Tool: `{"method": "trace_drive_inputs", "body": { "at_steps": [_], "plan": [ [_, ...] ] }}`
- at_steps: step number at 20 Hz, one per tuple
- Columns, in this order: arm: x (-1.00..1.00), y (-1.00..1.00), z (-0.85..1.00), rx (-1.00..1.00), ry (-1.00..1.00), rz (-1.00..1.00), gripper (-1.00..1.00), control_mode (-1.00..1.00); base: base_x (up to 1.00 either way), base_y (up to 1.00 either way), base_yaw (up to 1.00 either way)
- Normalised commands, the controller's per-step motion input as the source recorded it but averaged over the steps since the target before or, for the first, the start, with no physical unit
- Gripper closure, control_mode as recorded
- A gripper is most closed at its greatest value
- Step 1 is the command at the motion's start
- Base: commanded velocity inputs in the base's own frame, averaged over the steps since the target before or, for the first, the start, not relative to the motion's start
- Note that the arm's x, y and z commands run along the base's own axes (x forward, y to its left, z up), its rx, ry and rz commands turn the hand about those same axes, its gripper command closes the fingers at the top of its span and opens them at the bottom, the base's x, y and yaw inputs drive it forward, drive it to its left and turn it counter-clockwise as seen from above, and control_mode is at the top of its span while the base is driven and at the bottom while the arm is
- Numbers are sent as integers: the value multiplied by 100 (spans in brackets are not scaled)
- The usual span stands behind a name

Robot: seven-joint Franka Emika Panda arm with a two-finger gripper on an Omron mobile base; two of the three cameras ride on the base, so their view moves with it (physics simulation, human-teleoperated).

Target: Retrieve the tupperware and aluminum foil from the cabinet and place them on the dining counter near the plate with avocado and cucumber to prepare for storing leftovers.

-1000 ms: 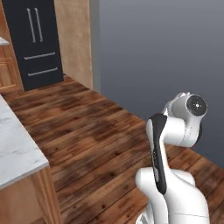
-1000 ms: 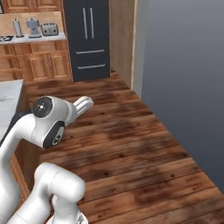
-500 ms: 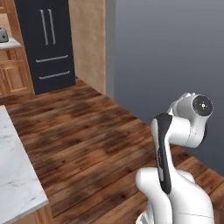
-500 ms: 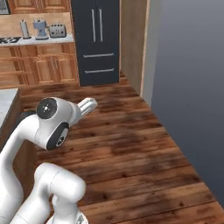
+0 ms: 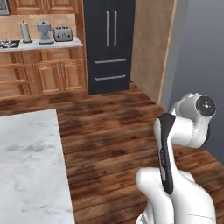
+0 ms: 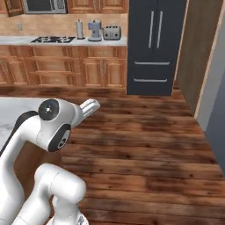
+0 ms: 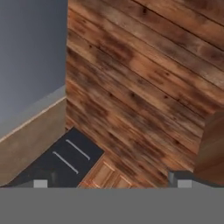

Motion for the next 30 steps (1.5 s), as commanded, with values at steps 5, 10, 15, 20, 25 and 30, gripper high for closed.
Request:
{"method": "trace_drive_inputs", "body": {
  "at_steps": [5, 10, 15, 20, 25, 30],
  "plan": [
    [0, 0, 0, 0, 0, 0, -100, 100, 100, -7, 52],
    [0, 0, 0, 0, 0, 0, -100, 100, 100, -48, 28],
    [0, 0, 0, 0, 0, 0, -100, 100, 100, -50, 23],
    [0, 0, 0, 0, 0, 0, -100, 100, 100, -42, 21],
    [0, 0, 0, 0, 0, 0, -100, 100, 100, -31, 25],
    [0, 0, 0, 0, 0, 0, -100, 100, 100, -37, 29]
  ]
}}
